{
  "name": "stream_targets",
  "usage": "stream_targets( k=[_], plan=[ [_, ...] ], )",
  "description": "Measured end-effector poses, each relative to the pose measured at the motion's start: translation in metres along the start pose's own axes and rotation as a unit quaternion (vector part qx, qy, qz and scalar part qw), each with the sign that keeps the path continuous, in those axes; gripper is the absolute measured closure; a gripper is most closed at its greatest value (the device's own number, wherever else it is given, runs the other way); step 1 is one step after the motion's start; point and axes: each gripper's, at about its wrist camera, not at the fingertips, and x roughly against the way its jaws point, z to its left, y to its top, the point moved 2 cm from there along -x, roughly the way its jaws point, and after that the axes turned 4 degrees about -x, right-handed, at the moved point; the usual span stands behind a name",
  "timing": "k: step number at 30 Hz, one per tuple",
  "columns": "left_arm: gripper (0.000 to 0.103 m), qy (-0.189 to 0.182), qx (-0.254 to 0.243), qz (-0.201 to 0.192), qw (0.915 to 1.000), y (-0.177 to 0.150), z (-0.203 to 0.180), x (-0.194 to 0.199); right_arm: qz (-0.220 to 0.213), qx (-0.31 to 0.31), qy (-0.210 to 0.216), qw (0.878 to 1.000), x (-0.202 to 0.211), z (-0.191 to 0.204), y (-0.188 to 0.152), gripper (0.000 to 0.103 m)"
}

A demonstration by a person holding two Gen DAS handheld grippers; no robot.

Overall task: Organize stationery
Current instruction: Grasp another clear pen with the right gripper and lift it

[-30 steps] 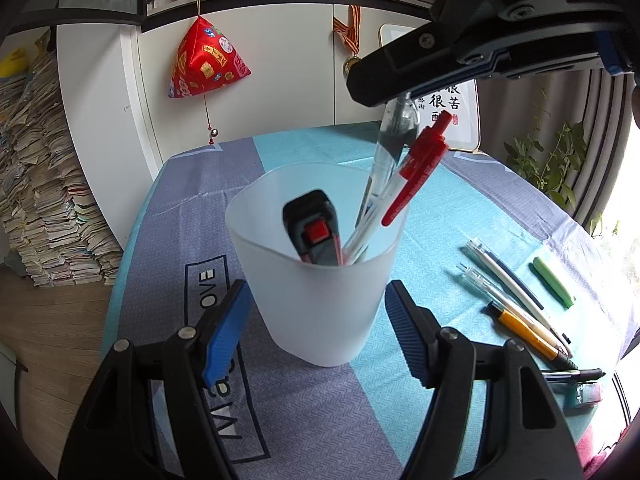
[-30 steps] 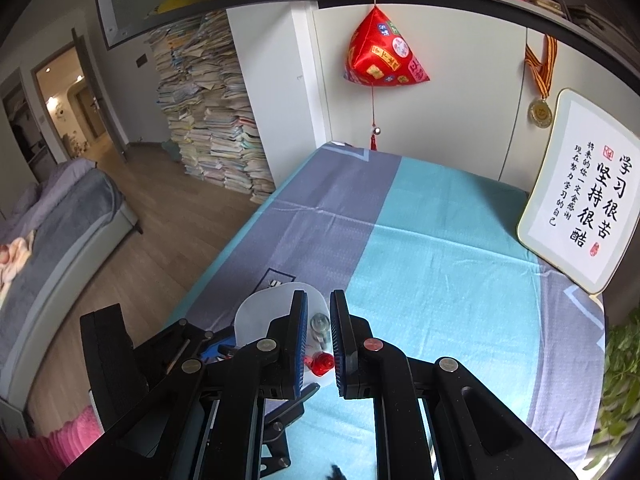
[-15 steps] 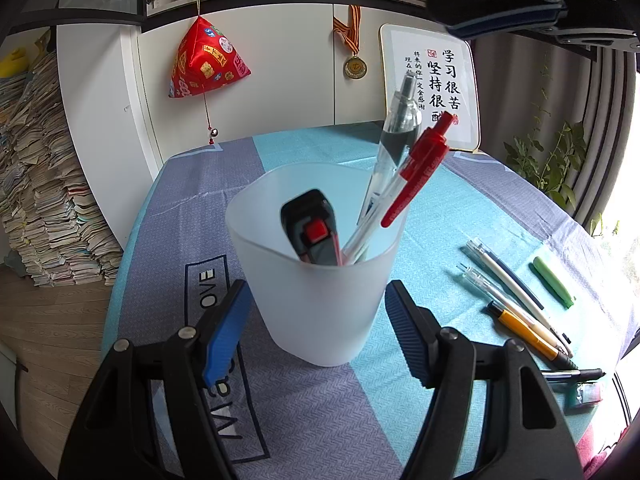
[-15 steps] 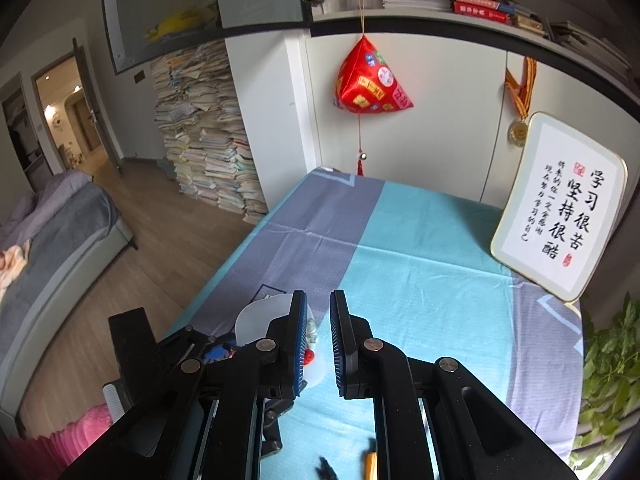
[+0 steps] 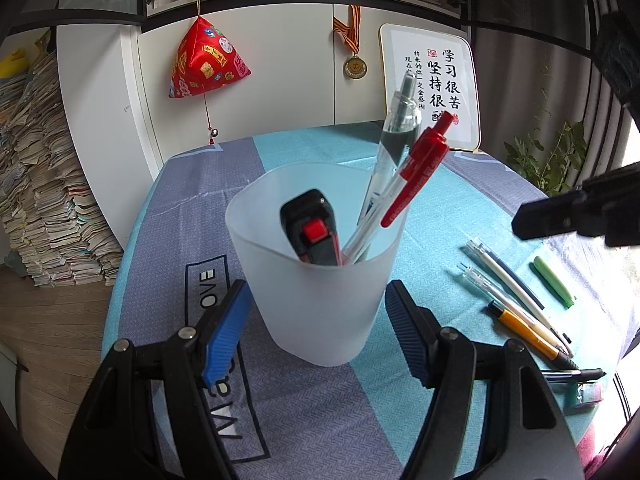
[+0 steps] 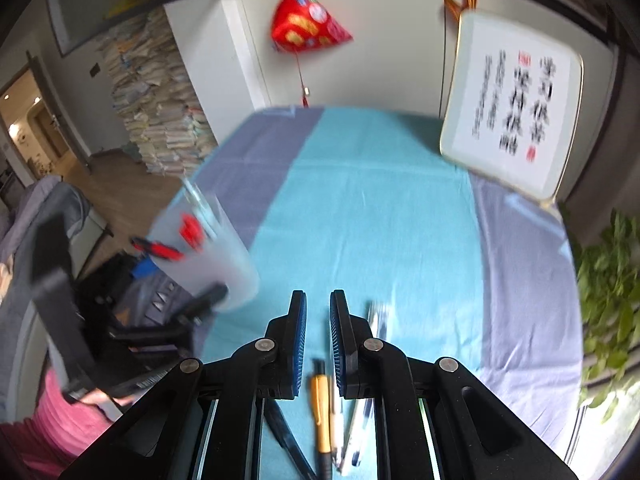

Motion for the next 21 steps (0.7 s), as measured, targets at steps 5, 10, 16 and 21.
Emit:
stream_targets(
  k=[5,10,16,21],
  plan=[
    [0.034,-0.001,0.0,0.001,1.0,0.0,0.001,0.0,0.027,0.012,-0.016,0.999,-0.028,-0.002,-0.012,0.091],
    [0.034,-0.002,0.002,0.002,1.0,0.0,0.001,-0.001,0.044,0.004,-0.016,0.999,-0.042,-0.009,-0.016,0.091],
    [0.034,-0.002,0.002,0.002,1.0,0.0,0.001,-0.001,0.057,0.011,-0.026,0.998,-0.053,-0.007,-0.019,0.083],
    [0.034,-0.003,0.003,0.003,1.0,0.0,0.0,-0.001,0.062,0.009,-0.033,0.997,-0.061,-0.01,-0.019,0.073]
  ],
)
